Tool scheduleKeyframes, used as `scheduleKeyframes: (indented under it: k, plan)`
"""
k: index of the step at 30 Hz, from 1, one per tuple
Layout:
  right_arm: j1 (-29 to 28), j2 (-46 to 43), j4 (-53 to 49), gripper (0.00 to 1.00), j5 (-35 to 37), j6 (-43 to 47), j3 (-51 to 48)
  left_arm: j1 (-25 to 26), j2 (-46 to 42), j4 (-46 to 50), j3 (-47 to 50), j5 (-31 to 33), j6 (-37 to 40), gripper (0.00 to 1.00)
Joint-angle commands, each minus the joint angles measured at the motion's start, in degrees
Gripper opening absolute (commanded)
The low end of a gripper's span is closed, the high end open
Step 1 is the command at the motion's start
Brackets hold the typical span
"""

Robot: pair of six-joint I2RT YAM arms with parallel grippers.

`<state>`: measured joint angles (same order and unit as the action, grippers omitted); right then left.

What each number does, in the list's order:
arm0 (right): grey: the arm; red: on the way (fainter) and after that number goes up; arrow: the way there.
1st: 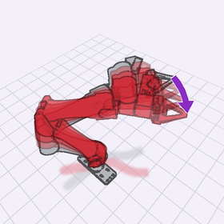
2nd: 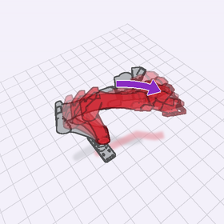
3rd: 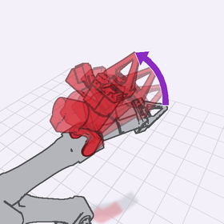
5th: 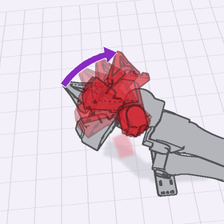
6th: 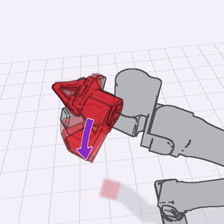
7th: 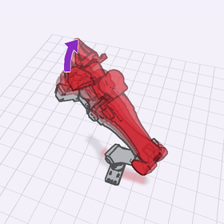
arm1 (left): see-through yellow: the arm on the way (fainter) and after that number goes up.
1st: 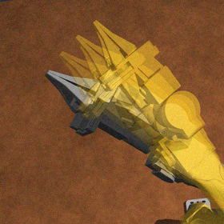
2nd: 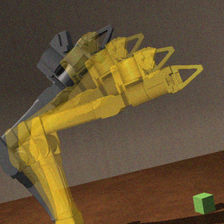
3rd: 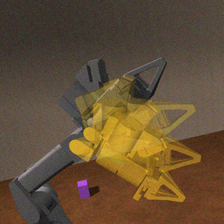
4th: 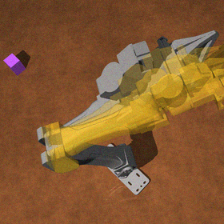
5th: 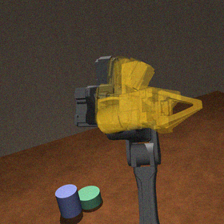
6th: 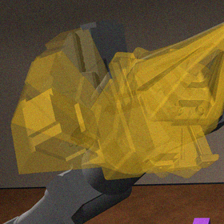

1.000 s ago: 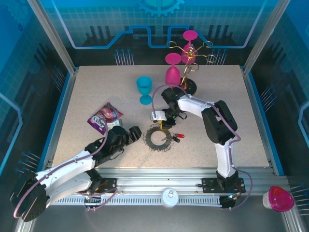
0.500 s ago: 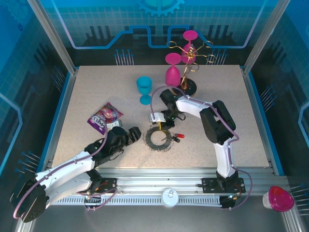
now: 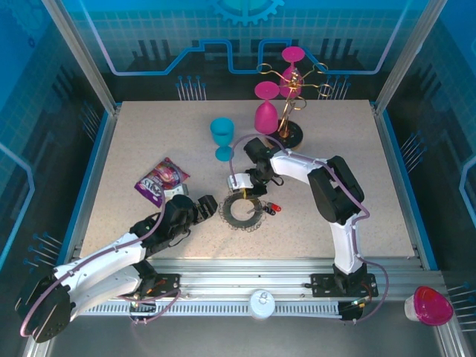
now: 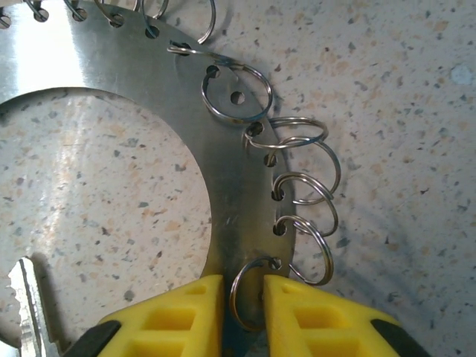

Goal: Put the keys on the keyring

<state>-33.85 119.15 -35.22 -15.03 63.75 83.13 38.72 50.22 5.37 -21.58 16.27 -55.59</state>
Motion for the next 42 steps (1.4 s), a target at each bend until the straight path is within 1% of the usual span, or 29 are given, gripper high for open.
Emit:
scheduleKeyframes:
  k: [1,9,10,16,21,26,35,38,42]
  plan:
    - [-0.5,-0.5,0.7,0.19,1.8,0.9,-0.3,-0.5,-1.0,0.7,0.9,1.0,-0.6,0.94]
    - [-0.7,-0.6,0.8,0.01,3.2,0.5,0.5,-0.5,-1.2,0.7,1.0,1.1,-0.6,0.94]
    - [-0.7,-0.7,0.9,0.0,3.4,0.5,0.5,-0.6,-1.2,0.8,1.0,1.1,-0.6,0.94]
    - [-0.7,-2.6,2.2,0.0,3.4,-0.9,-0.5,-0.5,-1.2,0.7,0.8,1.1,-0.3,0.94]
    - [0.7,-3.9,1.0,0.0,0.9,-3.7,-1.3,-0.6,-1.4,0.8,0.8,1.3,-0.2,0.94]
    - [1.4,-2.6,0.6,0.0,1.3,-5.6,-1.0,-0.5,-1.3,0.7,0.8,1.2,-0.2,0.94]
    - [1.3,0.0,-1.1,0.0,2.4,-4.6,0.7,-0.5,-1.5,1.1,0.8,1.3,-0.2,0.94]
    - [1.0,0.4,-0.9,0.06,3.7,-3.9,0.6,-0.5,-1.6,1.2,0.8,1.5,-0.3,0.94]
    - [0.7,0.6,-0.9,0.09,4.3,-3.5,0.7,-0.5,-1.6,1.1,0.9,1.5,-0.2,0.94]
